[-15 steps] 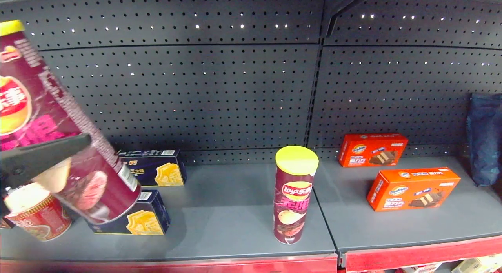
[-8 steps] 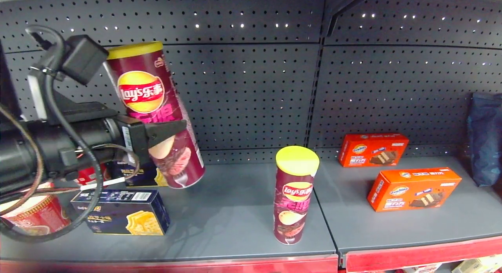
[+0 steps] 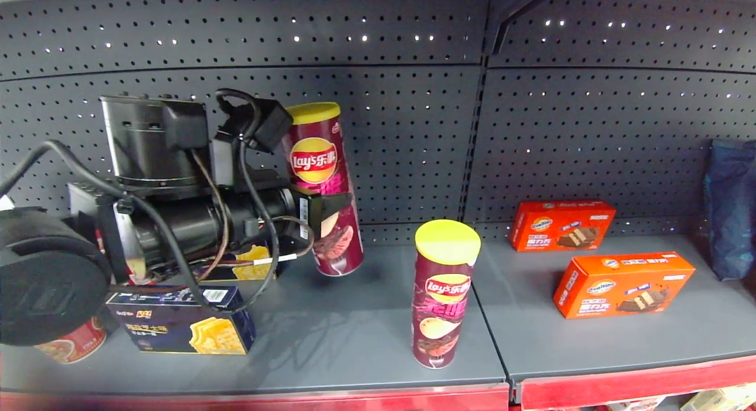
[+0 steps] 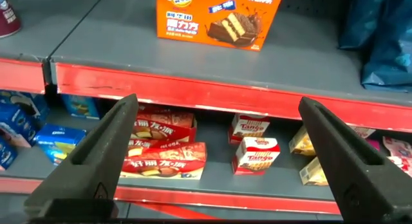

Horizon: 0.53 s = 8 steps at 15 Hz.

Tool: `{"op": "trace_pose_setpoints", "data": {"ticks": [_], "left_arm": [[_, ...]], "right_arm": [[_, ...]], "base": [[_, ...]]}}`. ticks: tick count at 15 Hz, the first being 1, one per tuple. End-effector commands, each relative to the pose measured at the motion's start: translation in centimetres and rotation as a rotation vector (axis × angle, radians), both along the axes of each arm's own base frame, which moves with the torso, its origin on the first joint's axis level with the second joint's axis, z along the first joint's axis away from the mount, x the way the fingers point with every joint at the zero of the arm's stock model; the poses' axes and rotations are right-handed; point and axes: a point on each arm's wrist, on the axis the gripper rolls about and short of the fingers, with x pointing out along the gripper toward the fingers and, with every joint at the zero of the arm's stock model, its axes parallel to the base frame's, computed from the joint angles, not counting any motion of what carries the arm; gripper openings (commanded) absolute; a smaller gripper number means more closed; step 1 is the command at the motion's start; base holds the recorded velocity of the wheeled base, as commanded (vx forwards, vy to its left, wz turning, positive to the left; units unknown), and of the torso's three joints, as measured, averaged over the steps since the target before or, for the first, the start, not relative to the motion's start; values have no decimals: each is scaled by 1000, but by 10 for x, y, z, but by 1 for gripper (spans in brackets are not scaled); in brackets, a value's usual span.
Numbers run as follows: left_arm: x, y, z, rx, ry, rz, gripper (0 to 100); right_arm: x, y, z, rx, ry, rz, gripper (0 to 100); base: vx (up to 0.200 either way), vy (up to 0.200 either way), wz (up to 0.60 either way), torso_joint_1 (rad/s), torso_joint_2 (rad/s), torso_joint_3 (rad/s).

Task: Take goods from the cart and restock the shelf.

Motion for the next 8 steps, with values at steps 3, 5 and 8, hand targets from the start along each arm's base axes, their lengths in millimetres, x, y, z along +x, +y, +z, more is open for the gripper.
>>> {"op": "trace_pose_setpoints", "data": {"ticks": [3, 5, 8], "left_arm": [[28, -20, -25, 34, 54, -10, 0], [33, -23, -31, 29, 48, -16, 0], [50, -31, -50, 69, 8, -32, 0]], "right_arm": [[1, -1, -1, 59, 6, -41, 100], [1, -1, -1, 66, 5, -52, 100], [1, -1, -1, 65, 6, -50, 100]], "base": [[0, 0, 0, 0, 0, 0], [0, 0, 0, 0, 0, 0], [0, 0, 0, 0, 0, 0]]}}
